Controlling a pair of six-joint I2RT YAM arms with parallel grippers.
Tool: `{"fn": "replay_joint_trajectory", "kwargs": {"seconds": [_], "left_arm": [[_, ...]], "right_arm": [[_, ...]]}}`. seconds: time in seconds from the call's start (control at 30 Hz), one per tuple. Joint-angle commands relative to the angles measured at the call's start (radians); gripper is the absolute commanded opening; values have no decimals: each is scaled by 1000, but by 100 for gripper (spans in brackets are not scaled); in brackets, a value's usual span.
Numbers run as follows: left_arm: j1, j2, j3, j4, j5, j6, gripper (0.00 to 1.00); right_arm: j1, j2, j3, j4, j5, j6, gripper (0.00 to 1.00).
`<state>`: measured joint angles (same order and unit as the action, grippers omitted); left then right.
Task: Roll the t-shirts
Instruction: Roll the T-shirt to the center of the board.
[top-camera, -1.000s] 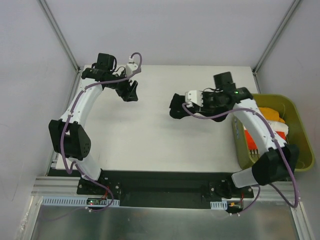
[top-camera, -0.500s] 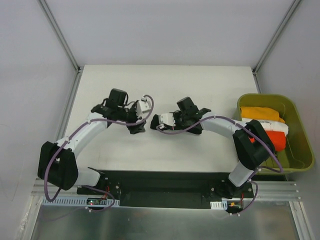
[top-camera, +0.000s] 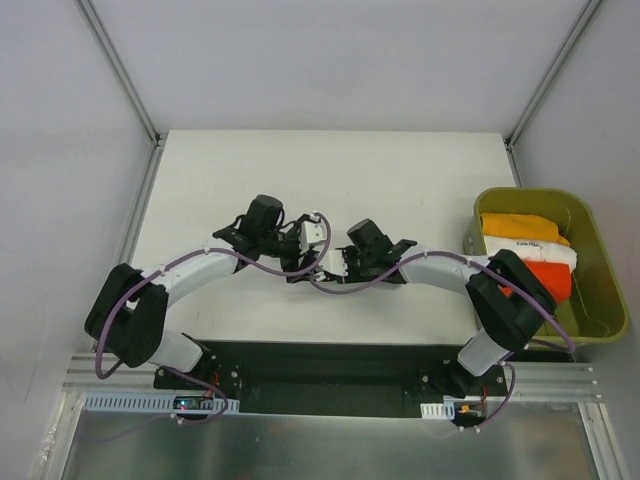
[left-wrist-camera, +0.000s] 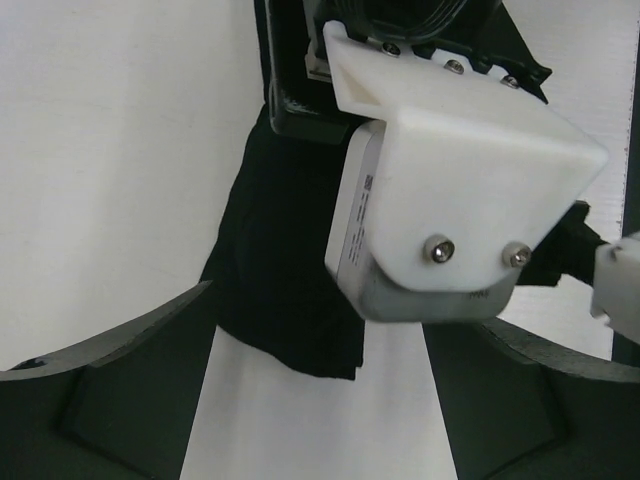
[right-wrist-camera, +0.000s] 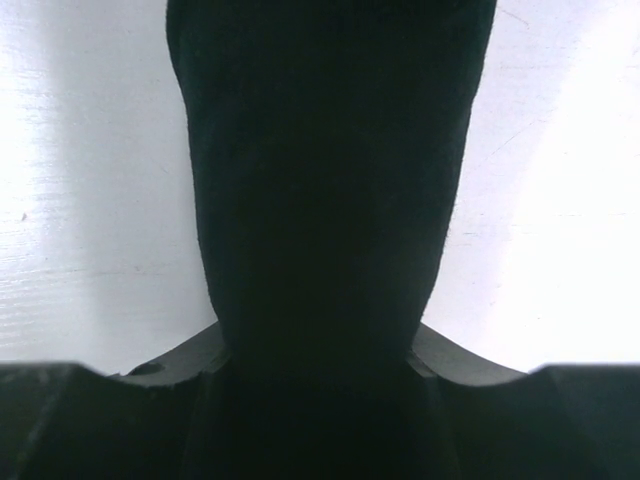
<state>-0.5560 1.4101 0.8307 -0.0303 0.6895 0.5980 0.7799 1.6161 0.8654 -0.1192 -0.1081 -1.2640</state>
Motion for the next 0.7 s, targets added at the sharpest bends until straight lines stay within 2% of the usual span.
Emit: {"fn": "replay_joint_trajectory", "kwargs": {"seconds": [0.0, 0.13, 0.23, 0.37, 0.4, 0.47, 0.63, 0.67], "left_arm": [[-28, 88, -25, 108, 42, 32, 80], [-38, 161, -9, 121, 87, 57, 80], [-59, 223, 5, 121, 61, 82, 80], [-73, 315, 24, 121, 5, 94, 72], [-73, 326, 30, 119, 7, 86, 64], [-73, 340, 44, 116, 22, 62, 57], [-74, 357, 73, 79, 126, -3, 25], [-74, 356, 79, 64, 134, -13, 22]], "right_arm": [[5, -38, -16, 18, 15, 46, 1], [5, -44, -32, 19, 12, 64, 1], [5, -59, -43, 23, 4, 83, 1], [7, -70, -60, 33, -2, 97, 1], [5, -70, -60, 32, -5, 98, 1], [7, -68, -59, 33, -7, 101, 1], [5, -53, -45, 30, -18, 117, 1], [7, -53, -42, 23, -18, 117, 1]]}}
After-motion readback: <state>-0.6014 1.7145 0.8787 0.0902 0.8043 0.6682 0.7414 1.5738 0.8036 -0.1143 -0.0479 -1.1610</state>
